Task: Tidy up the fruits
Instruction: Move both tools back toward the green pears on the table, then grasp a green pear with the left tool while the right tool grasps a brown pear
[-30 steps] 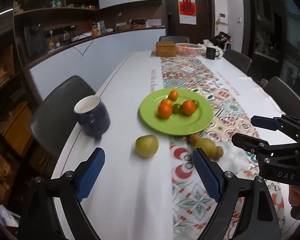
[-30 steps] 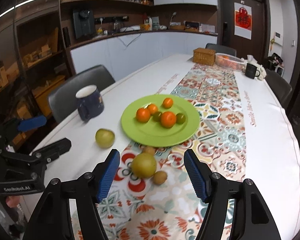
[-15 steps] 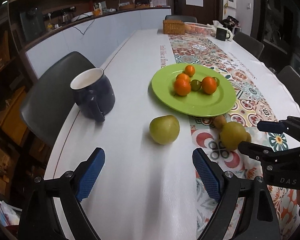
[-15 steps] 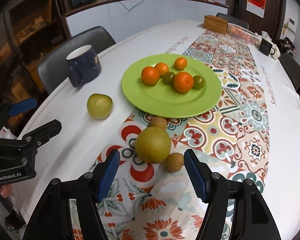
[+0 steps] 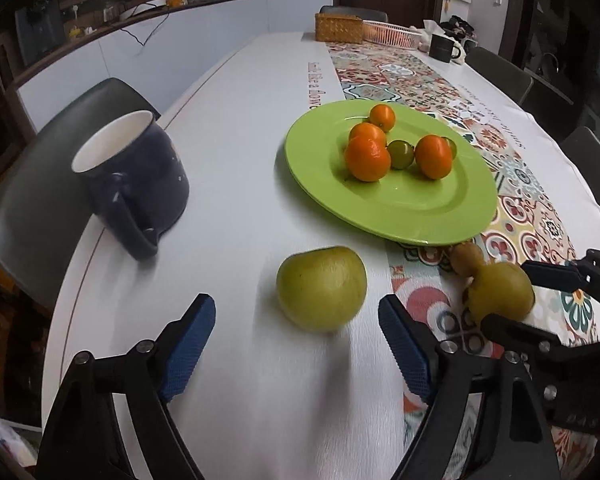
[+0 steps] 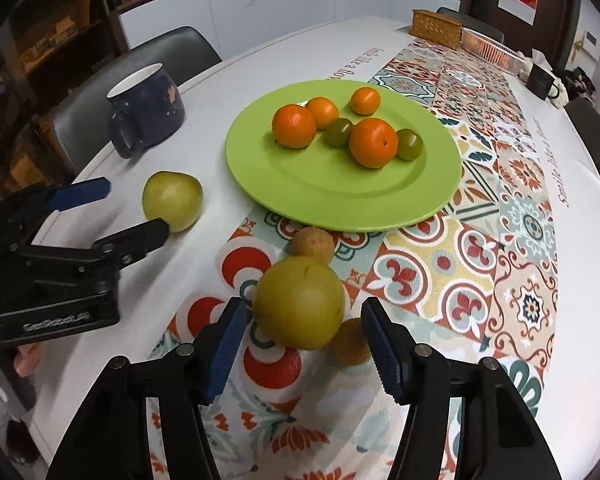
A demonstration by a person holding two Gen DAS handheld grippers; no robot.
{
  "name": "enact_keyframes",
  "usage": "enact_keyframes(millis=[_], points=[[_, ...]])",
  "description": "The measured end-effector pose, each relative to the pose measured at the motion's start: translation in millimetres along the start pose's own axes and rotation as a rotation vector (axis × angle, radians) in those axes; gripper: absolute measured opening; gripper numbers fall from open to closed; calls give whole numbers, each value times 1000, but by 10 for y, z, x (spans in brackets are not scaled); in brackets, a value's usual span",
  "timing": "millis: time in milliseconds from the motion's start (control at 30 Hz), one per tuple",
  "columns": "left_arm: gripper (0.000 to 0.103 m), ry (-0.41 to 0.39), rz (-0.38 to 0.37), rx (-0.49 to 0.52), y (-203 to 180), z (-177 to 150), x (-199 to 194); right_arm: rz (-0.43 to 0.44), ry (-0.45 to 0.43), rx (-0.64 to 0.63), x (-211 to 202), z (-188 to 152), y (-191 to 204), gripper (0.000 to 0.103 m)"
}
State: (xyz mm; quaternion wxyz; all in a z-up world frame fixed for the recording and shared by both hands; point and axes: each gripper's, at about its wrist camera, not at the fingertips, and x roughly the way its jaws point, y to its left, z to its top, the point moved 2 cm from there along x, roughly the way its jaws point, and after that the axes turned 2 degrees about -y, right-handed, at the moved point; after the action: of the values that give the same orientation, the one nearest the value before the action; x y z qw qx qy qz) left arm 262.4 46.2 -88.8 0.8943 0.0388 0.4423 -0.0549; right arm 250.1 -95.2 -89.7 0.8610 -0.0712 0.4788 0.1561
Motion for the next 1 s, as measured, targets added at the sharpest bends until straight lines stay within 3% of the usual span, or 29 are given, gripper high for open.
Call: enact_keyframes(millis=[133,200,367,700,1000], points=[[76,24,-1,0,-34,53,119,18,18,2,74,31,-14,56],[67,33,-7,1,-47,69,159,31,25,3,105,34,-14,51],[51,47,-32,0,-78,81,218,31,14,3,105,21,-4,51],[49,56,-49,0,-133,49,165,52,-5,35,89,4,-50,50],[49,-4,-56,27,-202,90,-165,73,-79,54,-135,51,-96,50]])
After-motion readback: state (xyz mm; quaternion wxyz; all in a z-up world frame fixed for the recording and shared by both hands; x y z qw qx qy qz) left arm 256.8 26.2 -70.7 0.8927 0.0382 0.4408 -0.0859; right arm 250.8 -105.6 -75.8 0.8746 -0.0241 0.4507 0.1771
